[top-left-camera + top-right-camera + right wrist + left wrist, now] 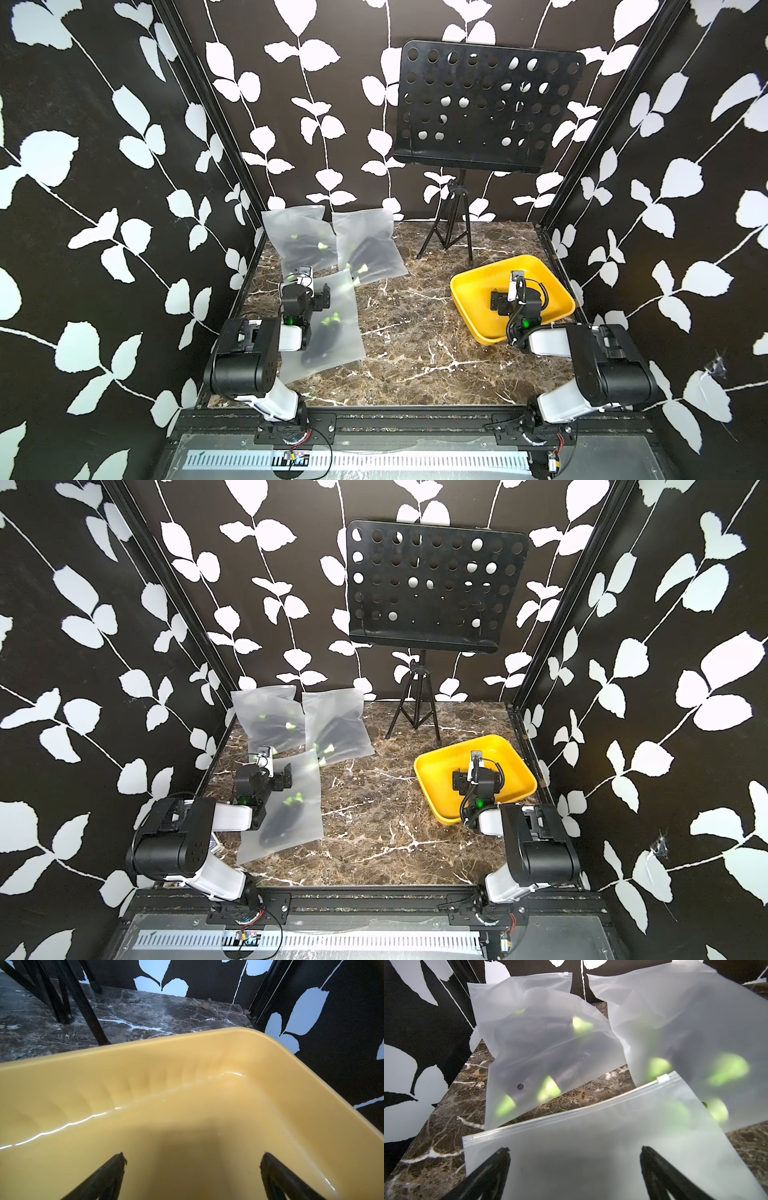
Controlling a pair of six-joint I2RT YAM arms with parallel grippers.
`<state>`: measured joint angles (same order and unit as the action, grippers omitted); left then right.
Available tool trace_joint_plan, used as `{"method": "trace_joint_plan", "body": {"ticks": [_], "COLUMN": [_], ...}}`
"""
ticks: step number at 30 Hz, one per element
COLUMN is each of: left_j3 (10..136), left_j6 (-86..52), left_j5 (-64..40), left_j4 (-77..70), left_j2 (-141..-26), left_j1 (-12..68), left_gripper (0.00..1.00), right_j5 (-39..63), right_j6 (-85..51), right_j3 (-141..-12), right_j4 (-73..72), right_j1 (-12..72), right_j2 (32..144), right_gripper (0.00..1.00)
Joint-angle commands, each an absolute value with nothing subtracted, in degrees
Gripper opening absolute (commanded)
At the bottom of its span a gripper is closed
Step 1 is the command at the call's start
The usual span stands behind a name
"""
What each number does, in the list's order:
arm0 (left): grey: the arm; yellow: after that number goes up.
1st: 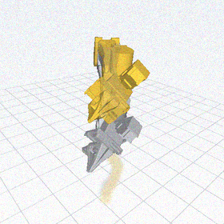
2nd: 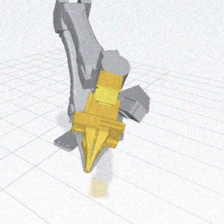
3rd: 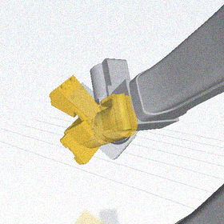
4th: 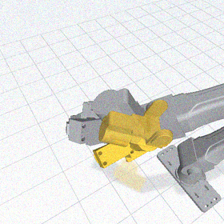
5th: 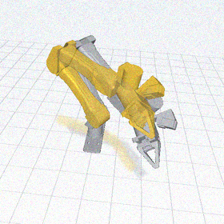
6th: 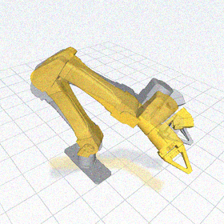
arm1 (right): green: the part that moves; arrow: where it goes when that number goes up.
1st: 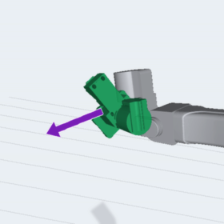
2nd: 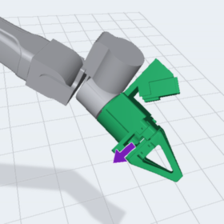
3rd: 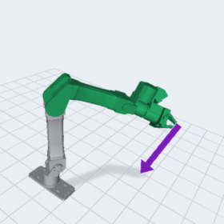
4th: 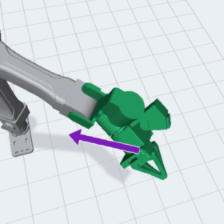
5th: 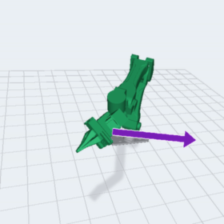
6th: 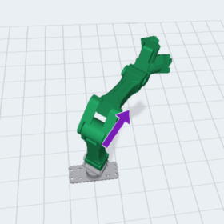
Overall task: Place the eggplant in a zip-top bag and seal the zipper
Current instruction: Reset both arms
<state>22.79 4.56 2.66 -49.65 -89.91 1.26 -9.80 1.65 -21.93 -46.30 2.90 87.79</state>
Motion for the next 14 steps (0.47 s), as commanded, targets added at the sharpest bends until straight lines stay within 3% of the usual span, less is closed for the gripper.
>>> {"method": "trace_joint_plan", "body": {"ticks": [1,14], "left_j3": [22.9,22.9], "left_j6": [4.9,4.9], "left_j5": [3.1,3.0], "left_j4": [-50.8,-50.8], "left_j2": [-88.7,-88.7], "left_j1": [1.4,1.4], "left_gripper": [0.99,0.99], "right_j5": [-9.6,-8.7], "right_j6": [1.1,0.6], "right_j3": [-22.7,-22.9], "right_j4": [-49.4,-48.6], "right_j1": [2.9,2.3], "right_j2": [87.5,87.3], "right_gripper": [0.99,0.99]}}
